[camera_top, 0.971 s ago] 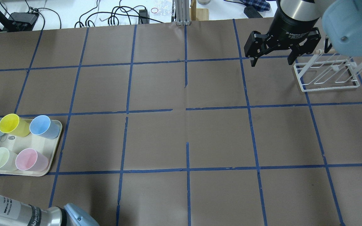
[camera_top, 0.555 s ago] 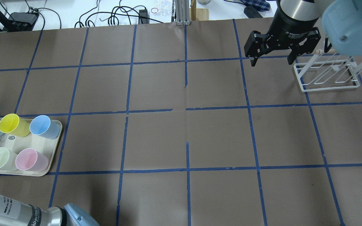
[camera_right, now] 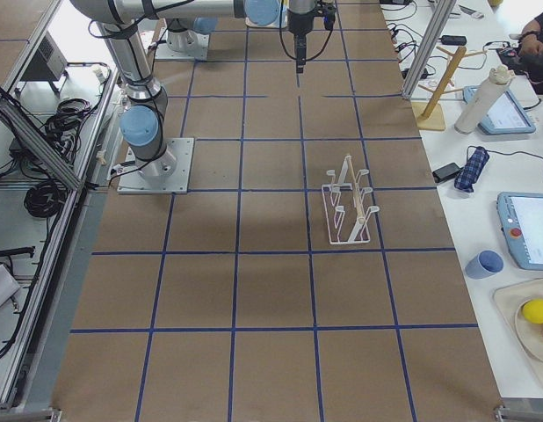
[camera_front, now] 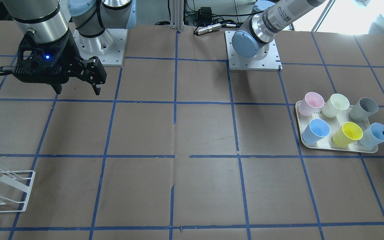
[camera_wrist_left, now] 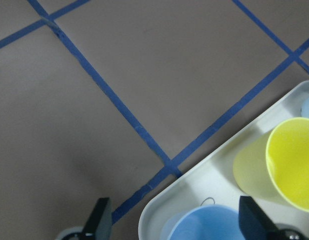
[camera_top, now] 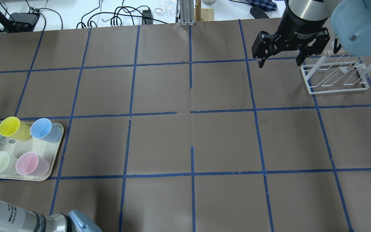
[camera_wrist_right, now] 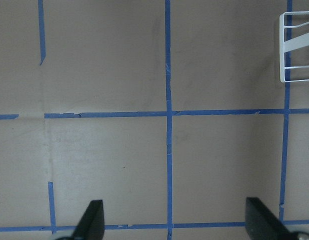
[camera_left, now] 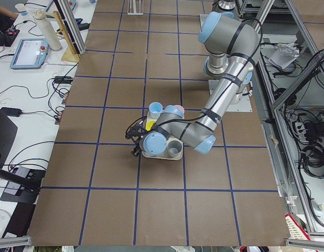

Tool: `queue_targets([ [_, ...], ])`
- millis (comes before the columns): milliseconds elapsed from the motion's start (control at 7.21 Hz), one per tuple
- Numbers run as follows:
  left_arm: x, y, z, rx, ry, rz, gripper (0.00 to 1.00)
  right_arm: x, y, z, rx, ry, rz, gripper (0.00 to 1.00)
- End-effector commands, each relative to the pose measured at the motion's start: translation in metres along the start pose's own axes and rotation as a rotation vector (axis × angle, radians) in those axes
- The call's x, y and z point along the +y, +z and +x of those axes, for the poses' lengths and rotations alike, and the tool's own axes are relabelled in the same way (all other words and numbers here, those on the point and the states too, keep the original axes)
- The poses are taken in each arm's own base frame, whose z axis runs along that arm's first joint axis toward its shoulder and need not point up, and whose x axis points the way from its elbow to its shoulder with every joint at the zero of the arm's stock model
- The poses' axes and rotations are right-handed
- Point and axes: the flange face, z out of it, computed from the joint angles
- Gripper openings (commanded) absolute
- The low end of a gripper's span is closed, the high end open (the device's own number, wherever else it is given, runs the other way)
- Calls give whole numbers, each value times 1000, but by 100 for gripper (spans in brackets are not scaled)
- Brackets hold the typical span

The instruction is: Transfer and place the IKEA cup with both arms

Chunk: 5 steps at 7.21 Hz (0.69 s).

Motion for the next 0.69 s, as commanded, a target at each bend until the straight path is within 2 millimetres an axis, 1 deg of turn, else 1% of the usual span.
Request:
queue_targets([
  [0,-96,-21,42,20,-58,-35,95,0,-3,2,1,4,7,100],
  [139,-142,-14,72,26,-93,-64,97,0,-4,2,0,5,8,100],
  [278,-186,-14,106,-5,-119,-139,98,0,-5,3,0,7,12,100],
  [416,-232,-10,148,-34,-173,-185,100,3,-11,4,-2,9,22,100],
  [555,-268,-6,184,-57,-169,-214,100,4,-10,2,-1,9,21,100],
])
